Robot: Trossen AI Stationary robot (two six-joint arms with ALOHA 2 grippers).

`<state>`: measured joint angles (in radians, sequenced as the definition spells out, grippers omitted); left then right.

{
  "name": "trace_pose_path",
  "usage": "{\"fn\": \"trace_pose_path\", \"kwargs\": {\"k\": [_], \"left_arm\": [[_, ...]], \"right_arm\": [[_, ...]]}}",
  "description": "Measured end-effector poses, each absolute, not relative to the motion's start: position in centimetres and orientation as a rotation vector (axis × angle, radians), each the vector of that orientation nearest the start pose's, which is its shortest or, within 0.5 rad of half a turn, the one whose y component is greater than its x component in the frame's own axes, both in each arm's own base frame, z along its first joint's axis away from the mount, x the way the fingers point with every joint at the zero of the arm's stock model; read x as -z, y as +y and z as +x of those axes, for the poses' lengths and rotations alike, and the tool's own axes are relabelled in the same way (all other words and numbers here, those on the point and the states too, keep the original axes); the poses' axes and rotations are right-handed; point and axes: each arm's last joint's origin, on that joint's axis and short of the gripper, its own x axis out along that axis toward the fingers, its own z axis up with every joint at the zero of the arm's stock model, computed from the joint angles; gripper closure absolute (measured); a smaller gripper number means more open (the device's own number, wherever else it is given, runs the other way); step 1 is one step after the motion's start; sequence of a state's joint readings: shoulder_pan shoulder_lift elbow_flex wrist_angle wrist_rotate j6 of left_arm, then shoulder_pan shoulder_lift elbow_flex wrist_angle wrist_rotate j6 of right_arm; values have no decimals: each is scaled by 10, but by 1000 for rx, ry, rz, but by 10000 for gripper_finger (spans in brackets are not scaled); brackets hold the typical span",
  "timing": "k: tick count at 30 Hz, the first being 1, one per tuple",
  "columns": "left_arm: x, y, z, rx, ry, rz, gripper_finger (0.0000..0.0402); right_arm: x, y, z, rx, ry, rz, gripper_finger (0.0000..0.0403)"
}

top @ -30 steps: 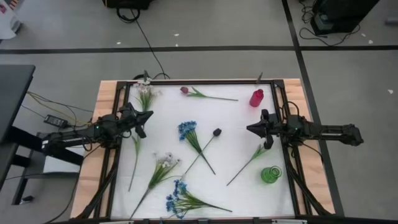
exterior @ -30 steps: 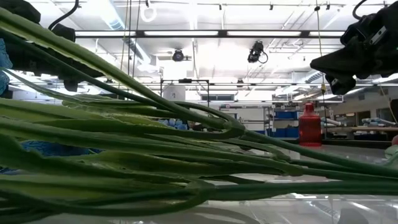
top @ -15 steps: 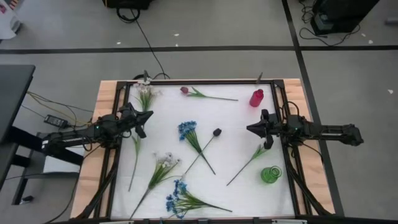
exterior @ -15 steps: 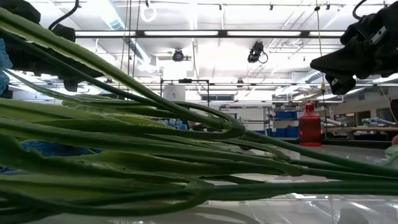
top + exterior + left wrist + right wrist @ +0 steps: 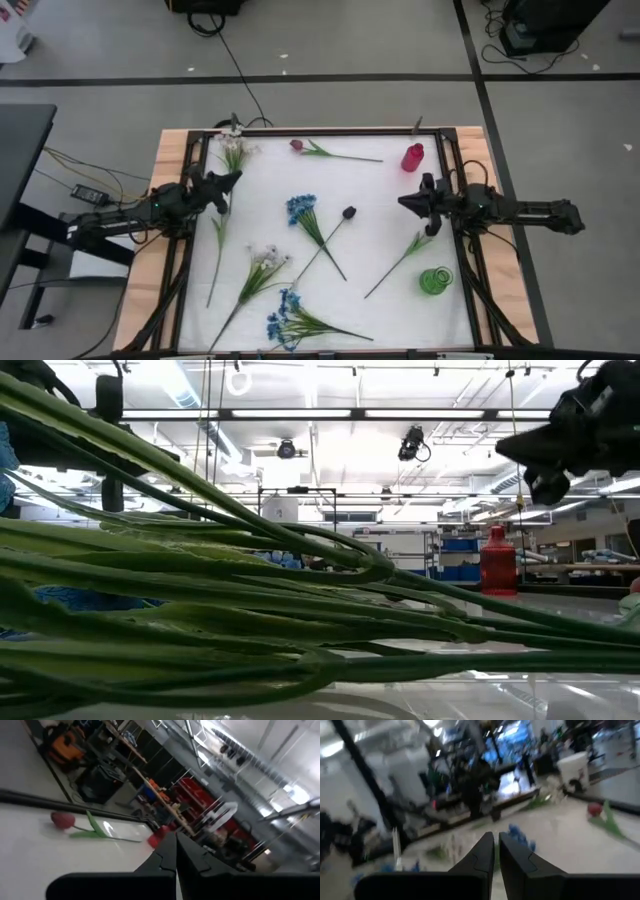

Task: Sort flowers into vase by color
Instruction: Put the top blue flowers into the red vase

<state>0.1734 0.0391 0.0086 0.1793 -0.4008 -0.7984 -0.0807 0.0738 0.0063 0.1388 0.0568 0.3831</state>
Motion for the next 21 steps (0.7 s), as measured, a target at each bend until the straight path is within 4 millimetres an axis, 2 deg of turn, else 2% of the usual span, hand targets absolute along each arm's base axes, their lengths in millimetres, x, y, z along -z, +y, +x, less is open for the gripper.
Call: {"fn": "trace_pose_path", "kwargs": {"k": [4, 8, 13, 21], "left_arm": [[-181, 28, 93, -480, -379, -805, 397], [-181, 28, 92, -502, -390, -798, 397], [-185, 28, 92, -494, -417, -754, 397], [-184, 28, 93, -495, -391, -720, 389]], "right_arm": [[-187, -11, 99, 140, -254, 479, 366], [-192, -15, 97, 261, -362, 576, 366], [-192, -22, 93, 430, -524, 936, 366], [-188, -22, 98, 425, -518, 1069, 366]]}}
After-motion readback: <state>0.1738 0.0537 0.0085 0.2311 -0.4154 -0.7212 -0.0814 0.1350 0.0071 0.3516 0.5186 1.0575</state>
